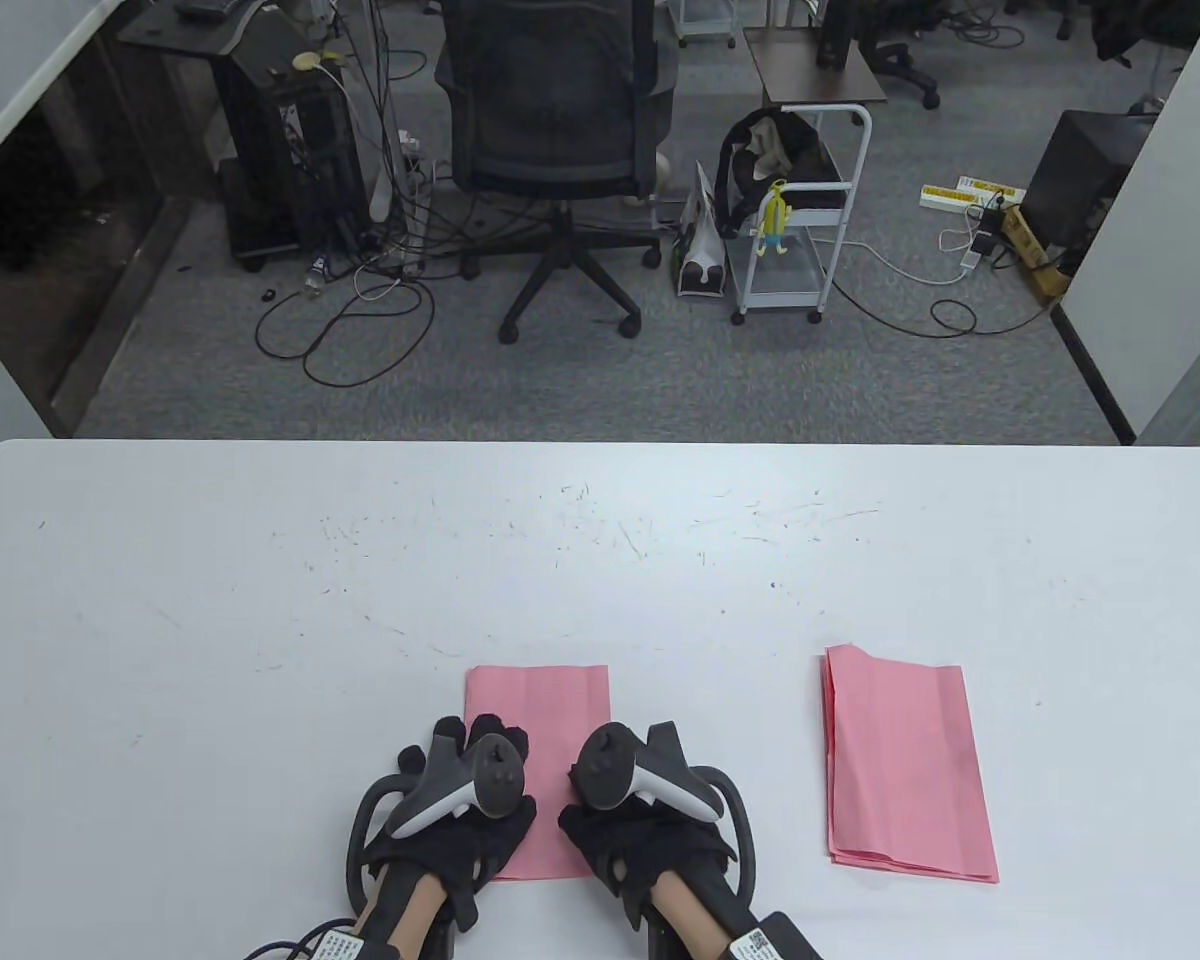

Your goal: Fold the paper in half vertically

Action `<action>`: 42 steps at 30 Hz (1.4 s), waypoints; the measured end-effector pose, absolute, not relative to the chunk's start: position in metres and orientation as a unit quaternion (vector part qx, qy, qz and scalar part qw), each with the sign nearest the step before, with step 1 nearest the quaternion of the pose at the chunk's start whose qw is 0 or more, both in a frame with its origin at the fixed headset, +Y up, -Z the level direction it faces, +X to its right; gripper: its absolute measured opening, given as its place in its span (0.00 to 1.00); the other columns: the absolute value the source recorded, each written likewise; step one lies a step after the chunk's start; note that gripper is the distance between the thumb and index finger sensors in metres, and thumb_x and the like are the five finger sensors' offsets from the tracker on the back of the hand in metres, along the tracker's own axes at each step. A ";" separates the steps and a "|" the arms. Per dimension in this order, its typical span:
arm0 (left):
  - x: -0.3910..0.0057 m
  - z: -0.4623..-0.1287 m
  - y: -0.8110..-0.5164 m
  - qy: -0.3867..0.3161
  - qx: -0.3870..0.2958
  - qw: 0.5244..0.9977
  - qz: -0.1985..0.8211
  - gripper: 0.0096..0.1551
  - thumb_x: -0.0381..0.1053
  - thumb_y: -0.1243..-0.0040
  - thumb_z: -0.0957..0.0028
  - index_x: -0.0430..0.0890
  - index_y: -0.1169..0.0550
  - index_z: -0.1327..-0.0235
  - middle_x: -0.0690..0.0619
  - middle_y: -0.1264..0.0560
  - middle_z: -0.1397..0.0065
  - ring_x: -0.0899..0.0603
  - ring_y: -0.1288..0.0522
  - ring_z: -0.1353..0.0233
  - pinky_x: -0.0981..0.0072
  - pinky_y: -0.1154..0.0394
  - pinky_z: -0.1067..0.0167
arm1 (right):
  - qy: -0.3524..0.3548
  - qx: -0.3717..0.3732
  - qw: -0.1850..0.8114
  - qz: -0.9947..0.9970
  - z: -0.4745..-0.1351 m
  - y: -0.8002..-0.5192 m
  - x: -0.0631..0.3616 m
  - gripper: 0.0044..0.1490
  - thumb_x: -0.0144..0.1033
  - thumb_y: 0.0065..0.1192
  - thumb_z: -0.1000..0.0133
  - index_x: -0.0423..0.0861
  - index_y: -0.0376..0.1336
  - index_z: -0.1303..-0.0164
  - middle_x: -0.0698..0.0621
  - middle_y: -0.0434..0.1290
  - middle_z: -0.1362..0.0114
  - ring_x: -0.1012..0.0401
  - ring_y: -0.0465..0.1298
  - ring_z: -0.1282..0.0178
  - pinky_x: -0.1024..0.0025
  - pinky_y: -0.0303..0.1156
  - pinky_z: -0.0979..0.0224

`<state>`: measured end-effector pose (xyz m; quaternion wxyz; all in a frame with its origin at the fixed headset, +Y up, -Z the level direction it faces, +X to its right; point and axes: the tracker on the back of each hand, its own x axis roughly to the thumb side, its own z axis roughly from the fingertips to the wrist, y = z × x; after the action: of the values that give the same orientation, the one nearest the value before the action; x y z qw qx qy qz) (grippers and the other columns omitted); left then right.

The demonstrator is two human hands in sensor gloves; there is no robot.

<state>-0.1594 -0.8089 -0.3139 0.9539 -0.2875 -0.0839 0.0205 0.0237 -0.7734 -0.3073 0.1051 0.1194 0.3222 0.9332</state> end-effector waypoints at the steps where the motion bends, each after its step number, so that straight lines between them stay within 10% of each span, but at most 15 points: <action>1: -0.159 -0.314 -0.809 -0.084 -0.288 0.954 0.020 0.46 0.70 0.71 0.42 0.58 0.67 0.17 0.54 0.72 0.12 0.32 0.73 0.16 0.28 0.67 0.24 | 0.323 0.117 0.102 0.933 -0.310 -0.774 0.023 0.41 0.55 0.49 0.43 0.51 0.51 0.21 0.49 0.50 0.14 0.48 0.50 0.15 0.45 0.52 0.18; 18: -0.159 -0.313 -0.809 -0.082 -0.288 0.954 0.022 0.46 0.70 0.71 0.43 0.59 0.67 0.17 0.54 0.72 0.12 0.33 0.73 0.16 0.28 0.67 0.24 | 0.341 0.031 0.126 0.931 -0.388 -0.781 0.015 0.41 0.56 0.49 0.43 0.56 0.46 0.20 0.55 0.43 0.13 0.53 0.44 0.13 0.45 0.45 0.16; 42: -0.159 -0.314 -0.809 -0.082 -0.291 0.953 0.022 0.46 0.70 0.71 0.43 0.59 0.67 0.17 0.54 0.73 0.12 0.33 0.73 0.16 0.28 0.67 0.24 | 0.303 0.094 0.166 0.934 -0.361 -0.760 0.028 0.41 0.55 0.49 0.43 0.52 0.48 0.20 0.49 0.47 0.14 0.48 0.48 0.15 0.44 0.49 0.18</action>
<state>-0.1589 -0.8085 -0.3139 0.9531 -0.2906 -0.0817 0.0222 0.0277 -0.7603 -0.3613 0.1661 0.0943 0.3026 0.9338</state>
